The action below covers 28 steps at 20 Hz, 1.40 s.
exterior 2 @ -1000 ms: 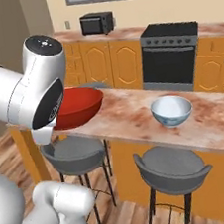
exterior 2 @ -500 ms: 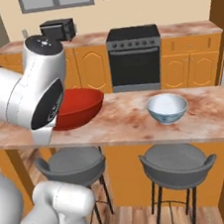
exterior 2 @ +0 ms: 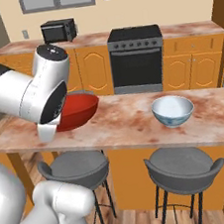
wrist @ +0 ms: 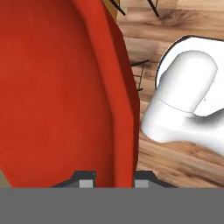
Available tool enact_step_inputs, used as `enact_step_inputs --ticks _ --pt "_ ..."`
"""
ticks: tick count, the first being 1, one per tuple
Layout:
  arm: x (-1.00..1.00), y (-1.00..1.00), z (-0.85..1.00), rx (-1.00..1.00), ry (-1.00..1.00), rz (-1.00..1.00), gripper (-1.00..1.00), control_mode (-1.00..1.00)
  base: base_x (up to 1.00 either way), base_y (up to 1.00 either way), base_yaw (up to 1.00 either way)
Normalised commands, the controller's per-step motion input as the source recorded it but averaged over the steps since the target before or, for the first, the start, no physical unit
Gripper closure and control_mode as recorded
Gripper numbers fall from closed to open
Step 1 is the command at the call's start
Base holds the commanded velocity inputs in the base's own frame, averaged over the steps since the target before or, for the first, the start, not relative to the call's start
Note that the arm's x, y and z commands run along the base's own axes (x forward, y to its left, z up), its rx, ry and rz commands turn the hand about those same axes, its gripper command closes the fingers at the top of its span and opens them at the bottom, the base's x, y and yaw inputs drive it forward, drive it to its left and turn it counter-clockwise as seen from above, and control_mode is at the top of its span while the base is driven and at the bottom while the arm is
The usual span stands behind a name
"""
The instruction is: Pick up the bowls from the cabinet and place each bowl in front of a stool on the dining counter.
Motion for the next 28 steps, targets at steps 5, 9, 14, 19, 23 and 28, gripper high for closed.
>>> enact_step_inputs --ticks 5,9,14,19,23,28 --pt "1.0 0.45 -0.99 0.0 0.0 0.15 1.0 -1.0 0.0 0.0 0.0" --pt "1.0 0.33 -0.9 0.0 0.0 0.12 1.0 -1.0 0.0 0.0 0.0" --pt "1.0 0.04 -0.5 0.0 -0.01 0.06 1.0 -1.0 0.0 0.0 0.0" --pt "1.0 0.0 -0.47 0.02 0.0 0.02 1.0 -1.0 0.0 0.0 0.0" --pt "0.9 0.01 -0.5 0.02 0.0 0.01 1.0 -1.0 0.0 0.0 0.0" --pt "0.73 0.14 -0.53 0.0 0.0 0.0 1.0 -1.0 0.0 0.0 0.0"
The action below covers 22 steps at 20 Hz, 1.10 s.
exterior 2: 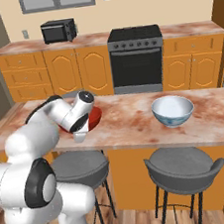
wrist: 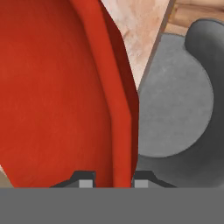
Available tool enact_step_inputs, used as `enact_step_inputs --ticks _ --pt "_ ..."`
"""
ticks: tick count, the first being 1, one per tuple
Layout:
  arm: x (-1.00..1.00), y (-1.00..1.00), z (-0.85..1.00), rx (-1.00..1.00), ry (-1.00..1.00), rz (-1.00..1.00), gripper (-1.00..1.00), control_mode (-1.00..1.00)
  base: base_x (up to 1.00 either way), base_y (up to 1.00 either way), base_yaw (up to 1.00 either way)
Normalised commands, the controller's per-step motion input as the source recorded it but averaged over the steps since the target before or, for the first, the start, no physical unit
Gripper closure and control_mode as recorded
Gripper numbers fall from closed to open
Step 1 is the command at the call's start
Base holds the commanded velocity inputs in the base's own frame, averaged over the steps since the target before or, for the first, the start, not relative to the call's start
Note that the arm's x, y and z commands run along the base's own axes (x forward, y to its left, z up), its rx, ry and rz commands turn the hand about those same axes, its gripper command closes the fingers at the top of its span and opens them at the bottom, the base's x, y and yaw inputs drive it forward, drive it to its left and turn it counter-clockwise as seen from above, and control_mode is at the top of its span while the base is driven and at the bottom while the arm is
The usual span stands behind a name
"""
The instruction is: Pick up the bowls from the cabinet and place each bowl in front of a stool on the dining counter.
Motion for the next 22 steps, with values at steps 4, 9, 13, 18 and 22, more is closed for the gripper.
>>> enact_step_inputs --ticks 4,9,13,18,22 --pt "0.73 0.23 -0.54 0.0 0.0 0.0 1.0 -1.0 0.0 0.0 0.0" --pt "0.51 0.19 -0.32 0.01 0.04 0.01 1.0 -1.0 0.0 0.0 0.0" --pt "0.57 0.09 -0.36 0.02 0.03 0.03 1.0 -1.0 0.0 0.0 0.0" --pt "0.46 0.05 -0.34 0.02 0.03 0.03 1.0 -1.0 0.0 0.0 0.0" --pt "0.31 0.04 -0.3 0.03 0.03 0.03 1.0 -1.0 0.0 0.0 0.0"
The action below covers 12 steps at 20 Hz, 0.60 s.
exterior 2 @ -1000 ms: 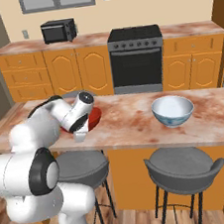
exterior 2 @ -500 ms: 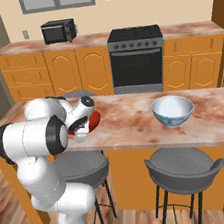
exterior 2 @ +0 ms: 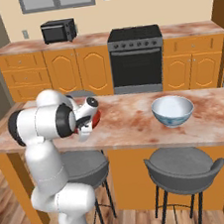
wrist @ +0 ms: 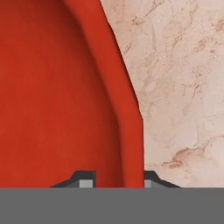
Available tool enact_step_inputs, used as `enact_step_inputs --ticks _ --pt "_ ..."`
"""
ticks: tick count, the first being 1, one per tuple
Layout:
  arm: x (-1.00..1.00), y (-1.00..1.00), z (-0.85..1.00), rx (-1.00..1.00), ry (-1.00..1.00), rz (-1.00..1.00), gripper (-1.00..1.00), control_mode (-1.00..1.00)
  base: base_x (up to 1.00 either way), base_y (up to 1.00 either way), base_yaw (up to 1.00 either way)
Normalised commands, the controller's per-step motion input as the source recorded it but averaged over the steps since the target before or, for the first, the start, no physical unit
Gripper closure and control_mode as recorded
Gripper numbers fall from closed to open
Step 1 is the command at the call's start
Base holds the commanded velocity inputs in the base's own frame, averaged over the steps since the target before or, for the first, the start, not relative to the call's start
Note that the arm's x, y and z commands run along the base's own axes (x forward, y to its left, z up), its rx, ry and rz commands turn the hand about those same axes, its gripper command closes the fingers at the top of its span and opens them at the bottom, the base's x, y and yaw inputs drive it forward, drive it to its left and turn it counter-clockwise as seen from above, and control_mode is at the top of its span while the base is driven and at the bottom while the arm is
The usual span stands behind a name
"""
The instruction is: Pick up the bowls from the cabinet and place each bowl in front of a stool on the dining counter.
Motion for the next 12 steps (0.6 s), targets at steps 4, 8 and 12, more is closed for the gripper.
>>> enact_step_inputs --ticks 4,8,12 --pt "0.03 0.03 -0.02 0.01 0.1 0.01 1.0 -1.0 0.0 0.0 0.0" --pt "0.0 0.0 0.0 0.0 0.01 0.0 -1.0 -1.0 0.0 0.0 0.0" --pt "0.0 -0.04 0.1 0.0 -0.02 -0.01 -1.0 -1.0 0.0 0.0 0.0"
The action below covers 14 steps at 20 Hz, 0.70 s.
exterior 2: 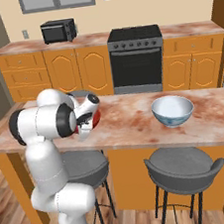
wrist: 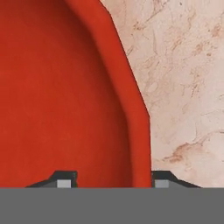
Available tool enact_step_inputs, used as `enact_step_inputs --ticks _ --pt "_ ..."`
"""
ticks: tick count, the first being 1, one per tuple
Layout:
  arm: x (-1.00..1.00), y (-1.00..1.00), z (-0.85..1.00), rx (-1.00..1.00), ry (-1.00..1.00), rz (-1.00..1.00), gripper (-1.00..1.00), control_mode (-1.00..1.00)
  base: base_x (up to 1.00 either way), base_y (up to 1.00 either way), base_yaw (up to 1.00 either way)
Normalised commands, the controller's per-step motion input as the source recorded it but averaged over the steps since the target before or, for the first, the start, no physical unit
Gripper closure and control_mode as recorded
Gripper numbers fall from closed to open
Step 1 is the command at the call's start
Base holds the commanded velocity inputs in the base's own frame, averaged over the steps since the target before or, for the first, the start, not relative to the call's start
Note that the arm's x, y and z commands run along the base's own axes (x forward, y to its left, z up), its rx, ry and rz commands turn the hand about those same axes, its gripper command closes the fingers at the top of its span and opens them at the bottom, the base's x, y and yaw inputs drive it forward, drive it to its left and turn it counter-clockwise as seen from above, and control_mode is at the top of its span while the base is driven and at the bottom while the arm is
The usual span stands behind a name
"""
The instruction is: Pick up the bowls from the cabinet and place each bowl in front of a stool on the dining counter.
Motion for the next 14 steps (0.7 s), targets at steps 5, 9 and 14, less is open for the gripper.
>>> enact_step_inputs --ticks 5,9,14 --pt "-0.04 -0.14 0.69 0.0 -0.02 -0.07 -1.0 -1.0 0.0 0.0 0.0" --pt "-0.37 -0.37 0.9 0.0 0.0 -0.09 -1.0 -1.0 0.0 0.0 0.0" --pt "-0.87 -0.68 0.83 0.0 0.04 -0.19 -1.0 -1.0 0.0 0.0 0.0"
